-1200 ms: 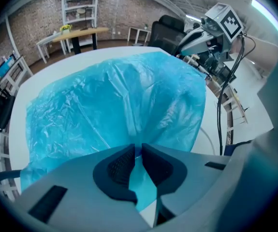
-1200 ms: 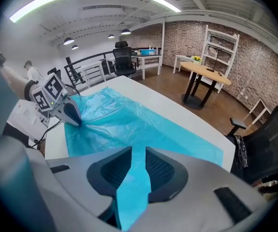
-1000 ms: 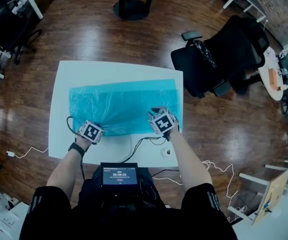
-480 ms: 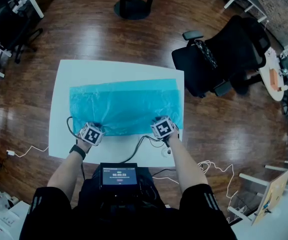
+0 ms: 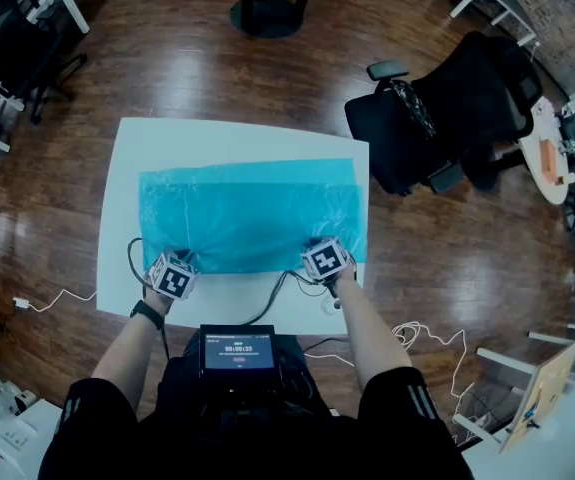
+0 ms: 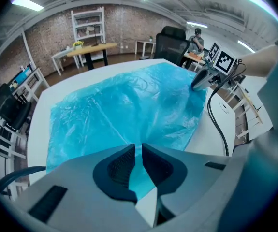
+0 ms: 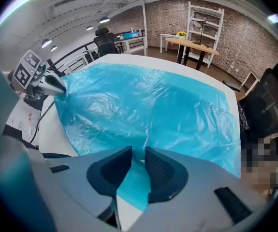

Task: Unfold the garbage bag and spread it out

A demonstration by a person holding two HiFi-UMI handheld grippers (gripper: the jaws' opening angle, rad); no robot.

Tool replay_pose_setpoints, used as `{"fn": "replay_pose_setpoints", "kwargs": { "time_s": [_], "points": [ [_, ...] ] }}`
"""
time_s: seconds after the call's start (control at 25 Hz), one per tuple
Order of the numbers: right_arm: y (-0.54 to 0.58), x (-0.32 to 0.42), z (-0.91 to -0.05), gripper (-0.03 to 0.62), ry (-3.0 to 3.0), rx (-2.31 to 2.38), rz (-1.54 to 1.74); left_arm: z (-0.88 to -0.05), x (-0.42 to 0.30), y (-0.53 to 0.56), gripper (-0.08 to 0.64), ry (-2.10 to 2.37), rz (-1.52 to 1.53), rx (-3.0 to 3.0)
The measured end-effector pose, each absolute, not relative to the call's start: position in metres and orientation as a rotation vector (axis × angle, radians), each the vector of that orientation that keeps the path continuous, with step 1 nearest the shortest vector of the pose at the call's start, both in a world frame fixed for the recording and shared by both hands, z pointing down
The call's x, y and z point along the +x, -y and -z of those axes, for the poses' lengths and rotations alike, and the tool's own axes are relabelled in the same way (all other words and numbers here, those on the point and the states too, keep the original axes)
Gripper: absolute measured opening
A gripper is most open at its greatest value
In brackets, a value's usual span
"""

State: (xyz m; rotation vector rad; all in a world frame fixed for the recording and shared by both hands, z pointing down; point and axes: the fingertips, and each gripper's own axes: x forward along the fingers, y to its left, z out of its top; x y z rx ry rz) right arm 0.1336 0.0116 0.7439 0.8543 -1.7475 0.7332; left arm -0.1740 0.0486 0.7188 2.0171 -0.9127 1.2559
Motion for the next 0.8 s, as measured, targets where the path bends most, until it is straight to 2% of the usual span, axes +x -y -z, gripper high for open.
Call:
{"fn": "replay_pose_setpoints", "kwargs": {
  "time_s": [0.24, 0.8],
  "points": [
    [-0.012, 0.134, -0.743, 0.121, 1.756, 0.867, -0.73, -0.73, -0.206, -0.058, 0.052, 0.973, -1.299, 1.916],
    [-0.011, 0.133, -0.743, 0.121, 1.765, 0.875, -0.725, -0.747, -0.203, -0.062, 0.052, 0.949, -1.258, 1.899]
  ]
}}
